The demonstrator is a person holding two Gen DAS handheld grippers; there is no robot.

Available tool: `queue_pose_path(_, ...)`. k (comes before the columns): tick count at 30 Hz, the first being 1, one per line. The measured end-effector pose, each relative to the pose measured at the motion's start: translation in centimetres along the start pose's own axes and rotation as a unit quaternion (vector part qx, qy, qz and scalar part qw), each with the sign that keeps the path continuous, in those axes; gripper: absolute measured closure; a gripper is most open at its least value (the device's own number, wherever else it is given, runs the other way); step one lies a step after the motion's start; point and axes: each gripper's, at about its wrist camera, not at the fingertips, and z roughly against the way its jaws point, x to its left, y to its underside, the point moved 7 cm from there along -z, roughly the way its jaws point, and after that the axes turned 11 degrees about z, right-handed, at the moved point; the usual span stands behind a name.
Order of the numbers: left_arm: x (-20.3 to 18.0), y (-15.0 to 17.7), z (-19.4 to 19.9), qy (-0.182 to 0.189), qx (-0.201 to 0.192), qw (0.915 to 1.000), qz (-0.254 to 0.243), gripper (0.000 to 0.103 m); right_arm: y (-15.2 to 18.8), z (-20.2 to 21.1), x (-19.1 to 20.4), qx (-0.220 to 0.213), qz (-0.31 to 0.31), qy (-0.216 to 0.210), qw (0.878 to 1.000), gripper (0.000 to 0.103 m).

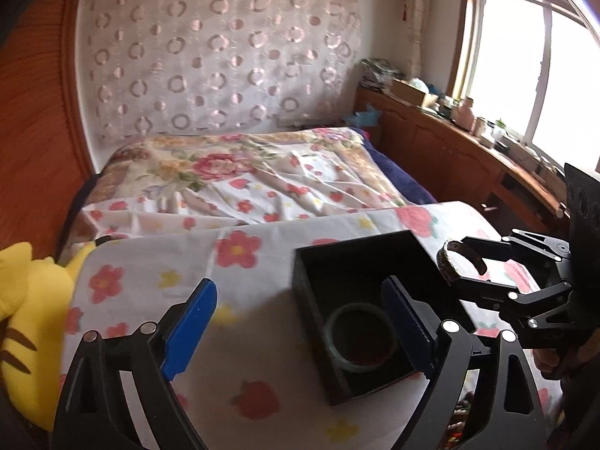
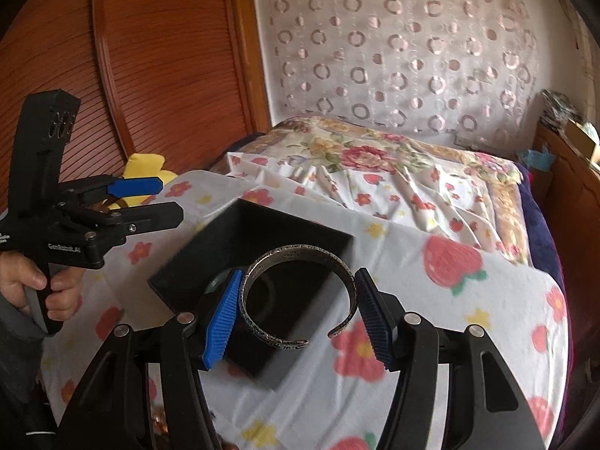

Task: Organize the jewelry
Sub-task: 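Open the right tool to drop the bangle into the box, then grasp the brown wooden bead bracelet with the right tool and lift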

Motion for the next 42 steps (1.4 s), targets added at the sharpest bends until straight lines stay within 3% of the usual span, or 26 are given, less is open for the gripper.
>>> queue_pose_path(8,2.3,1.3,0.8,-0.011,0.005,0.9998,0.018,0.016,-1.0,-3.6,1.9,0.026,0.033,-0.005,0.999,0.04)
queue_pose_path(13,2.3,3.0,1.7,-0.011,0.01,0.9998,0.015,0.016,-1.0,-3.7,2.5,0.023,0.039,-0.006,0.999,0.039)
queue_pose_path(19,1.8,5.8,2.9,-0.01,0.016,0.9996,0.02,0.016,-0.6,-0.8,3.3,0.007,0.037,-0.004,0.999,0.039)
queue_pose_path(24,1.2,8.9,4.6,0.001,0.026,0.9991,0.032,0.016,2.3,2.9,4.6,0.005,0.033,-0.011,0.999,0.039)
queue_pose_path(29,0.5,11.8,6.1,0.004,0.036,0.9987,0.035,0.016,7.3,4.6,6.2,0.044,0.039,-0.008,0.998,0.052)
queue_pose_path(34,-0.1,14.1,7.6,0.008,0.04,0.9986,0.033,0.016,11.6,4.6,5.8,0.085,0.01,-0.004,0.996,0.075)
queue_pose_path(42,-0.4,16.1,8.8,0.01,0.04,0.9985,0.035,0.016,12.8,4.2,6.8,0.09,-0.014,-0.025,0.996,0.088)
